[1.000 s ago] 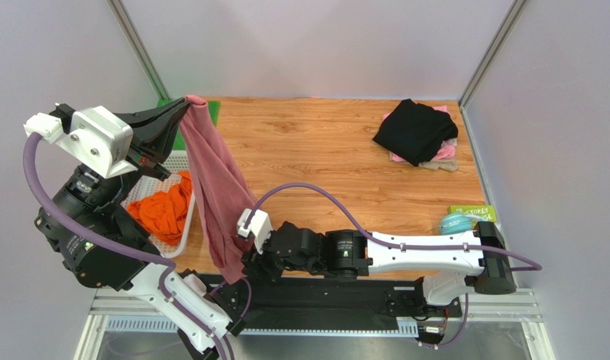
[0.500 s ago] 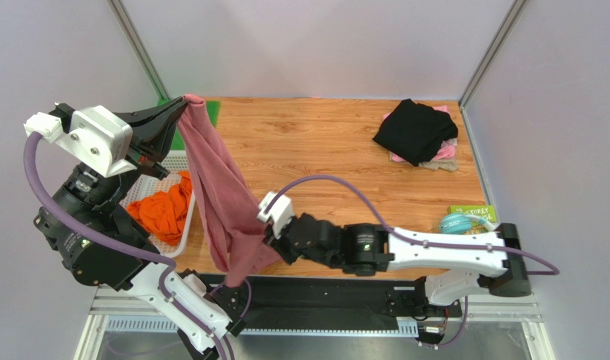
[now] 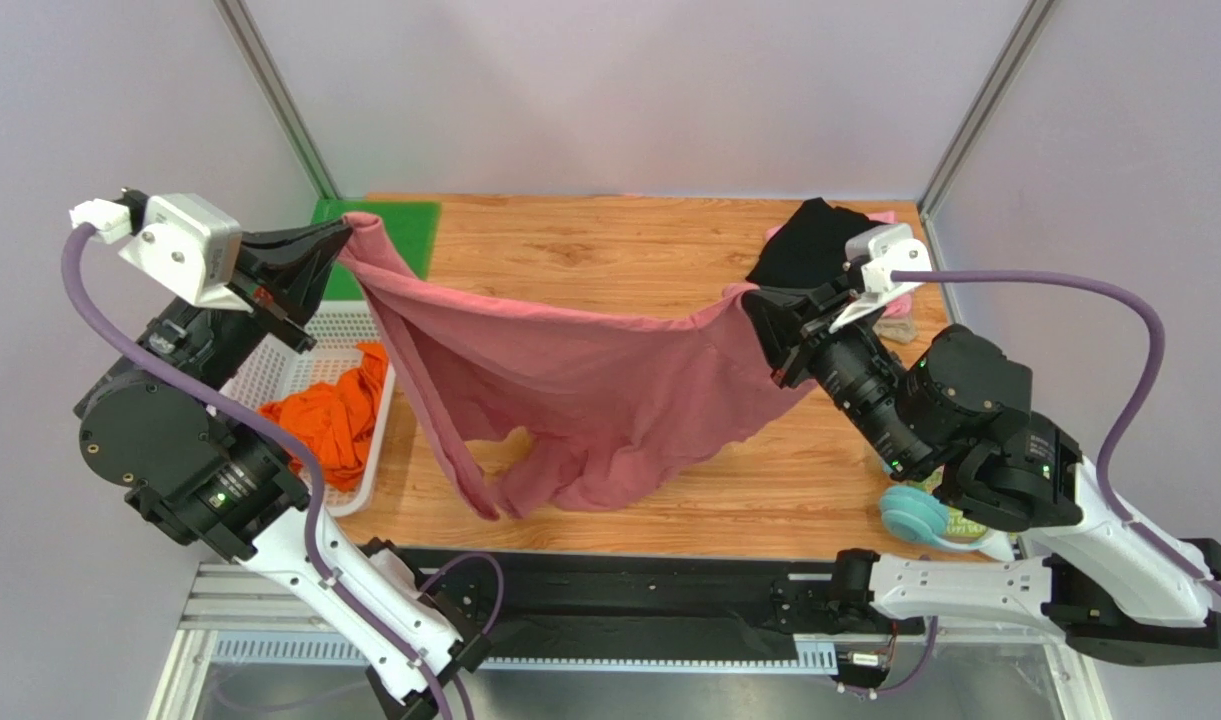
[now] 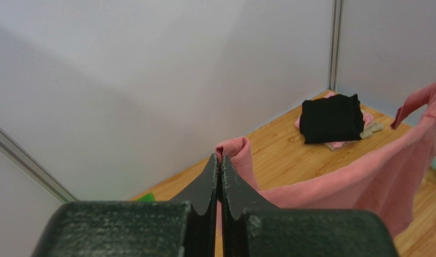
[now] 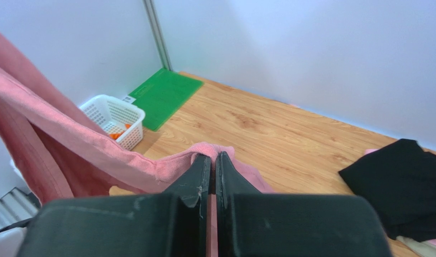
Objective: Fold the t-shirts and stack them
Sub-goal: Move the tshirt to the center of the board
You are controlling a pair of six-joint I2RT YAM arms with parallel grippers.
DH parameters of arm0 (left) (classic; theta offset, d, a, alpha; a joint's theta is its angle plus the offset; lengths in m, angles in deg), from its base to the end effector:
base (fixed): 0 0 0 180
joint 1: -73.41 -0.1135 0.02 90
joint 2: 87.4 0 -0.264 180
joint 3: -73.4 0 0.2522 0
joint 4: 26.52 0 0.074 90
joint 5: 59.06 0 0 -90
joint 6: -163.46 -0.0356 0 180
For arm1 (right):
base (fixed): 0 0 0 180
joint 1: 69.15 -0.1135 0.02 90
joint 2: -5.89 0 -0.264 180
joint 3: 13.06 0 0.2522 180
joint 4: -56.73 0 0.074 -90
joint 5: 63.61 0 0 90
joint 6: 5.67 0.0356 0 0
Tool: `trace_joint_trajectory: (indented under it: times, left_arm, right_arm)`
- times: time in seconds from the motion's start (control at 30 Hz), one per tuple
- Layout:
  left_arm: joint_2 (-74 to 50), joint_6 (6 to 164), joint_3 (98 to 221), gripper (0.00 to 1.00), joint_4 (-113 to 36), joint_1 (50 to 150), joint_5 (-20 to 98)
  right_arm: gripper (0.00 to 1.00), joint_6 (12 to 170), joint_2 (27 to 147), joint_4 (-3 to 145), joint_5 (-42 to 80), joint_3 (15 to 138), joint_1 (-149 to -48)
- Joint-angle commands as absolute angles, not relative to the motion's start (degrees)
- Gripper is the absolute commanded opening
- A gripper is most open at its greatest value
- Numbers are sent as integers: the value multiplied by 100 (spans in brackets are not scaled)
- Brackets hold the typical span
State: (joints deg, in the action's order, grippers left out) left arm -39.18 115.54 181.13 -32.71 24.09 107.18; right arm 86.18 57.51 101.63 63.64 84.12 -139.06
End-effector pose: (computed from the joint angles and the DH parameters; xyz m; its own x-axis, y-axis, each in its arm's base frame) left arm 0.0401 -0.0064 0.5938 0.2554 0.0526 -0.9654 0.4972 0.8492 0.1778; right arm 0.0666 0.1194 0.5017 -0.0135 0.0380 -0.9992 -0.5395 0.8411 0.0392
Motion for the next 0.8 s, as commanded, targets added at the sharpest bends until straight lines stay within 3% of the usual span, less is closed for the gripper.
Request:
trace_joint_trajectory:
  times: [0.0, 0.1, 0.4, 0.6, 0.77]
  left_arm:
    - [-4266, 10485, 17918, 0, -3930, 2358, 11328]
    - [-4223, 9491, 18129, 0, -5099, 2349, 11391]
    - [-2957, 11134, 18990, 0, -4634, 2357, 11759]
    - [-3318, 11265, 19148, 0, -4890, 2358, 12145]
    - [-3353, 11801, 19096, 0, -4328, 2358, 12699]
  right_arm:
    - [0, 8187, 5881, 10547, 6840, 8736, -13903]
    - [0, 8152, 5801, 10609, 6857, 8841, -13894]
    - [0, 8265, 5688, 11223, 7183, 9456, -13894]
    - [0, 8652, 5213, 11742, 6692, 9877, -13894]
    - [0, 8934, 5002, 12129, 5533, 10449, -13894]
